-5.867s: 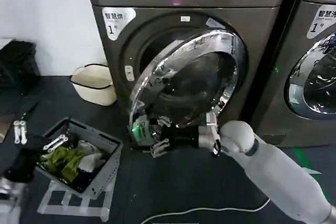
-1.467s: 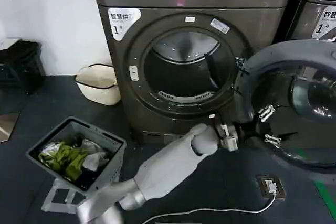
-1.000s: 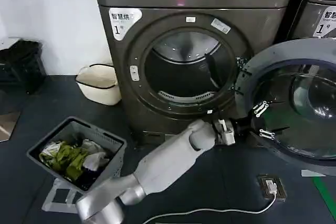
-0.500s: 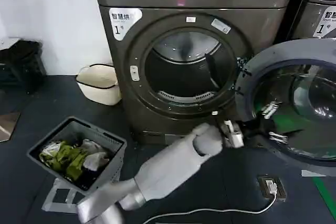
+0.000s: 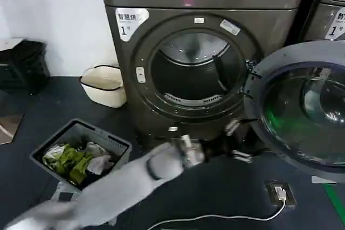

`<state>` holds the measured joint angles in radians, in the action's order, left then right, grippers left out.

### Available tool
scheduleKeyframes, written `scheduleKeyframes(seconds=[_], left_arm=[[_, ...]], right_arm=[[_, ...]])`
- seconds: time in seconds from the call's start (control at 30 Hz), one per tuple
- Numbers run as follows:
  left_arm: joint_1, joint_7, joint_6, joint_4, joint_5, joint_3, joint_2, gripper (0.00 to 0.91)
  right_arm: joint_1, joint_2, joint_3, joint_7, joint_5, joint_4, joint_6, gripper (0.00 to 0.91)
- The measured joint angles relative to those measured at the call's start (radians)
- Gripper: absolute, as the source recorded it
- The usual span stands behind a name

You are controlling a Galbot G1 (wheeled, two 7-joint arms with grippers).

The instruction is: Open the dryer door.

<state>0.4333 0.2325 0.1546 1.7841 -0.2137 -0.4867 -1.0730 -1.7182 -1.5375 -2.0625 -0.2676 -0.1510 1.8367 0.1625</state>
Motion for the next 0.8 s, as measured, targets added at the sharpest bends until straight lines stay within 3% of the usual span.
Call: scheduleKeyframes(seconds=[0.27,0.63,0.8], left_arm=[[0.141,-0.061,-0.038,0.181,-0.003,0.125,0.26,0.907],[0.558,-0.272,-0.246,0.385,-0.152,0.519,0.527,0.907],[0.721,-0.407,-0.38,0.452,-0.249,0.683,0.553,0.907]], right_arm=[[-0.001,0.016,0.015,0.006,-0.003,-0.004,-0.01,0.907],[0.015,0.038,0.058,0.019,0.0,0.003,0.0,0.907],[0.02,0.045,0.076,0.019,0.001,-0.008,0.002,0.907]])
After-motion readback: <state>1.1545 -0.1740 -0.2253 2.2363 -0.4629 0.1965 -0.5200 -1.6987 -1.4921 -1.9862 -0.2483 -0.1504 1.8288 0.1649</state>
